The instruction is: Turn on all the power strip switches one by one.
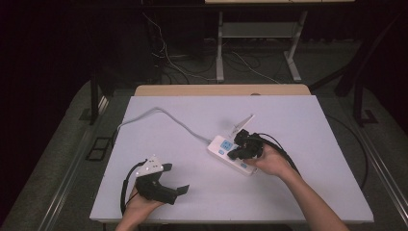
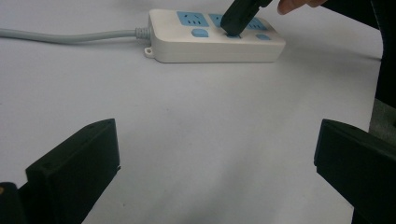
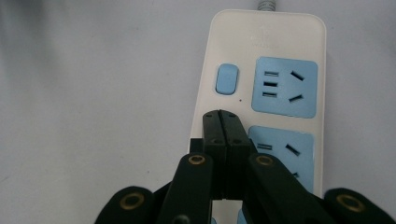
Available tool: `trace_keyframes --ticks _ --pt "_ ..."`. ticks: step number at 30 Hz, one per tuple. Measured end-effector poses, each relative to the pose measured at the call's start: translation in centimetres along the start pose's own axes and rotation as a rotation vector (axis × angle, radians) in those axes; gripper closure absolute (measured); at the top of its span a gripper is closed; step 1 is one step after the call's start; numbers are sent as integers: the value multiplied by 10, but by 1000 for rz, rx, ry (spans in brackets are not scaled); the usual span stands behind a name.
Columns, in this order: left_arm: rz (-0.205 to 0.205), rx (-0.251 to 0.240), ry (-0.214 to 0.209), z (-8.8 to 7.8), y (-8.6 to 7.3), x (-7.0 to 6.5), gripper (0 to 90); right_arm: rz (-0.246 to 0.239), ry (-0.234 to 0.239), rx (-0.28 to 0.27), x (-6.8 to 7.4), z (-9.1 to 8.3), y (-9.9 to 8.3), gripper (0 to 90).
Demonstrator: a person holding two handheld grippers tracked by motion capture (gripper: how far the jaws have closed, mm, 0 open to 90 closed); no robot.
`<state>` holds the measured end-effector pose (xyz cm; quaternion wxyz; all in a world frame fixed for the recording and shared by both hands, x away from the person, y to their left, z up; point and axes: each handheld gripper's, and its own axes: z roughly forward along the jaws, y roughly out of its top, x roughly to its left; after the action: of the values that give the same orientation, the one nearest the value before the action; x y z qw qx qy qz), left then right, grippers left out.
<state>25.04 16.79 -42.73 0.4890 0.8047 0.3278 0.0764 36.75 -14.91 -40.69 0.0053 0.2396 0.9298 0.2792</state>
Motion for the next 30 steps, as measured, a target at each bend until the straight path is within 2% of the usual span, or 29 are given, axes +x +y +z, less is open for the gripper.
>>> trace_keyframes --ticks 11,16,19,30 --pt "-9 -2 1 0 0 2 0 25 16 -14 -2 -1 0 900" --pt "-8 -5 1 -1 0 3 0 23 -8 3 -2 -2 1 900" --pt "-10 -5 2 -1 0 3 0 24 -7 7 -2 -3 1 900" --pt "-11 -6 2 -1 0 3 0 35 -2 -26 -6 -17 4 900"
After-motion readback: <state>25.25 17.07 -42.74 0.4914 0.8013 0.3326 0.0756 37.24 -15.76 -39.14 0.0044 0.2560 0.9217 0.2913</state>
